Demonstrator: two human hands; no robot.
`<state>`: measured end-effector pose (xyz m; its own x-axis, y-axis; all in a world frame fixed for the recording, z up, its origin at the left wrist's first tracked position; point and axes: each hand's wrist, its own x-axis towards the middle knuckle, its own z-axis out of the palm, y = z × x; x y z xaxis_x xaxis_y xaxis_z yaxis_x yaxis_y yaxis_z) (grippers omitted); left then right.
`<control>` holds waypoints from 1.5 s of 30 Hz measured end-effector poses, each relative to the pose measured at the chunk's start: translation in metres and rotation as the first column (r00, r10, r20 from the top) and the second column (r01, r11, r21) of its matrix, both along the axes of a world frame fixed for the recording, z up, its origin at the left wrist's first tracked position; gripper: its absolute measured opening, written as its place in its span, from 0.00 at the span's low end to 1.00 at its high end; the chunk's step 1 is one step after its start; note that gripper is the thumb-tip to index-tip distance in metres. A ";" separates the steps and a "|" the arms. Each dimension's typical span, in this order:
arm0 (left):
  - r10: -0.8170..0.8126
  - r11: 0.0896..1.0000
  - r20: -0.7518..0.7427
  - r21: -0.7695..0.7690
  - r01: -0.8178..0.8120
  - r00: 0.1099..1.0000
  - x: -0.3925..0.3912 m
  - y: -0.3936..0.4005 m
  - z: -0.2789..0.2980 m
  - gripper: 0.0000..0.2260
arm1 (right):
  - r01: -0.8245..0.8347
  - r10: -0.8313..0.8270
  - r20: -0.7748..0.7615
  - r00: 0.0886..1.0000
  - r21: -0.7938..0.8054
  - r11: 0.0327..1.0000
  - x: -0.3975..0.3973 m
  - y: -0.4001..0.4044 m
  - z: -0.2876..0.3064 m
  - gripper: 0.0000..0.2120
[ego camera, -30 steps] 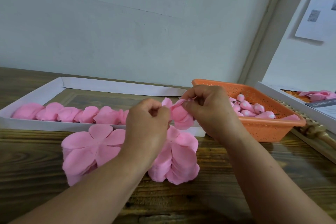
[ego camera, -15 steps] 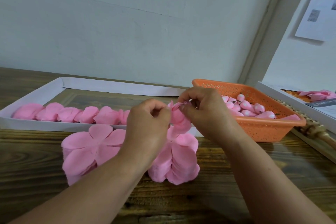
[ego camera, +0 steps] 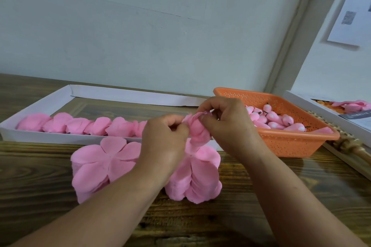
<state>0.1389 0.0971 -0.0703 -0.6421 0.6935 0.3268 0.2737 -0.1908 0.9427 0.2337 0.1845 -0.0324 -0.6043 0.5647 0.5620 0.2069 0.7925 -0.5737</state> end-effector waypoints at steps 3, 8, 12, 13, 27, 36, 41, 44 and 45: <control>0.043 0.998 0.023 0.039 -0.044 0.999 -0.001 0.001 0.002 0.09 | 0.011 -0.011 0.036 0.999 0.009 1.000 0.001 0.000 0.000 0.11; 0.086 0.994 0.006 0.062 -0.086 0.996 0.000 -0.001 0.002 0.10 | 0.019 -0.025 0.087 0.996 0.074 0.997 0.003 -0.002 0.003 0.11; 0.067 0.996 -0.015 0.056 -0.066 0.998 0.001 -0.001 0.002 0.09 | 0.029 -0.041 0.092 0.995 0.124 0.992 0.001 -0.006 0.003 0.10; 0.052 0.998 -0.035 0.047 -0.051 0.998 0.001 -0.002 0.003 0.09 | 0.033 -0.044 0.084 0.995 0.127 0.991 0.001 -0.006 0.003 0.10; -0.089 0.996 -0.111 0.016 0.092 0.990 0.002 -0.004 0.004 0.09 | 0.013 -0.035 0.183 0.983 0.117 0.993 0.004 -0.007 0.008 0.14; -0.146 0.989 0.037 -0.008 0.146 0.989 -0.004 -0.003 0.007 0.13 | -0.028 0.030 0.030 0.999 -0.050 0.998 0.008 -0.002 0.007 0.16; -0.290 0.939 0.246 -0.115 0.325 0.925 -0.009 0.000 0.006 0.10 | -0.077 0.081 0.018 0.997 -0.170 0.982 0.010 0.003 0.007 0.11; -0.403 0.870 0.325 -0.152 0.468 0.855 -0.014 -0.002 0.010 0.10 | -0.122 0.126 0.003 0.992 -0.243 0.962 0.014 0.004 0.009 0.11; -0.439 0.846 0.351 -0.148 0.512 0.827 -0.016 -0.003 0.011 0.10 | -0.134 0.140 0.005 0.990 -0.260 0.956 0.014 0.003 0.010 0.12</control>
<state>0.1232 0.0945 -0.0591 -0.2515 0.9675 -0.0259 -0.0895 0.0034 0.9960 0.2481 0.1879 -0.0228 -0.6971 0.5994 0.3935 0.1218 0.6398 -0.7588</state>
